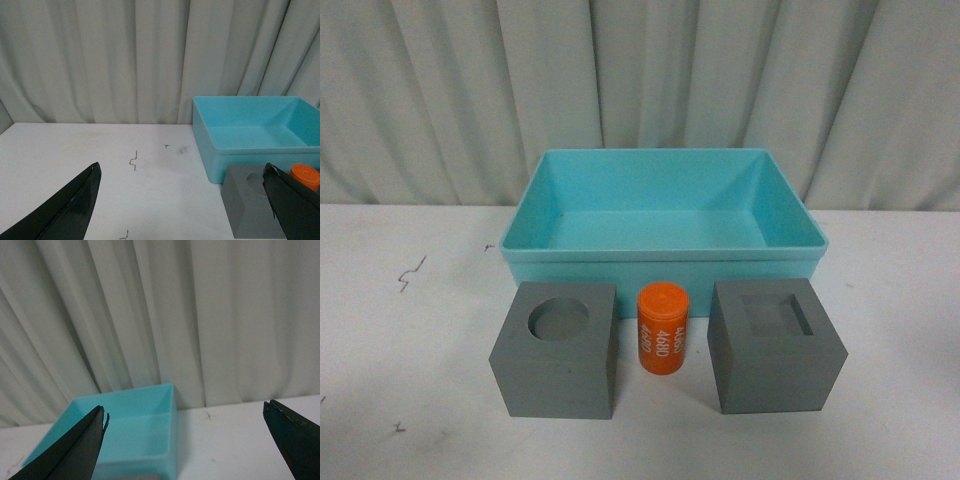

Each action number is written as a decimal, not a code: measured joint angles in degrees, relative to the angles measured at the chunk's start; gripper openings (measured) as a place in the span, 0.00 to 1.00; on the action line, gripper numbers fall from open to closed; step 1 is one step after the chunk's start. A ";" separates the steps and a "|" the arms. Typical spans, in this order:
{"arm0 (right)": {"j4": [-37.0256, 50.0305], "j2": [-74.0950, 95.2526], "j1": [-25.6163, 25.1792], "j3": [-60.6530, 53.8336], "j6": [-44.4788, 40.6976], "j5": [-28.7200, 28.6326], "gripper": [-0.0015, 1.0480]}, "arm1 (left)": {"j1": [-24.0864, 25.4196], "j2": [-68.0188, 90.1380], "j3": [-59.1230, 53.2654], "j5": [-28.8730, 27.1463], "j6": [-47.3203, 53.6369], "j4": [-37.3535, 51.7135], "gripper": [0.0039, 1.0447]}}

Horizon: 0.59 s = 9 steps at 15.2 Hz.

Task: Place gray and orange parts in blue box

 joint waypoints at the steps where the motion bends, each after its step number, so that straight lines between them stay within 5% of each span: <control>1: 0.87 9.51 1.88 5.88 0.96 0.87 0.94 | 0.00 0.00 0.00 0.00 0.00 0.00 0.94; 3: -3.72 21.18 3.76 13.33 1.70 2.34 0.94 | 0.00 0.00 0.00 0.00 -0.02 0.00 0.94; 6: -24.11 44.85 6.97 32.57 1.25 1.25 0.94 | 0.00 0.00 0.00 0.02 0.00 0.00 0.94; 9: -32.24 53.83 10.21 34.03 0.50 -0.94 0.94 | 0.00 0.00 0.00 0.00 -0.02 0.00 0.94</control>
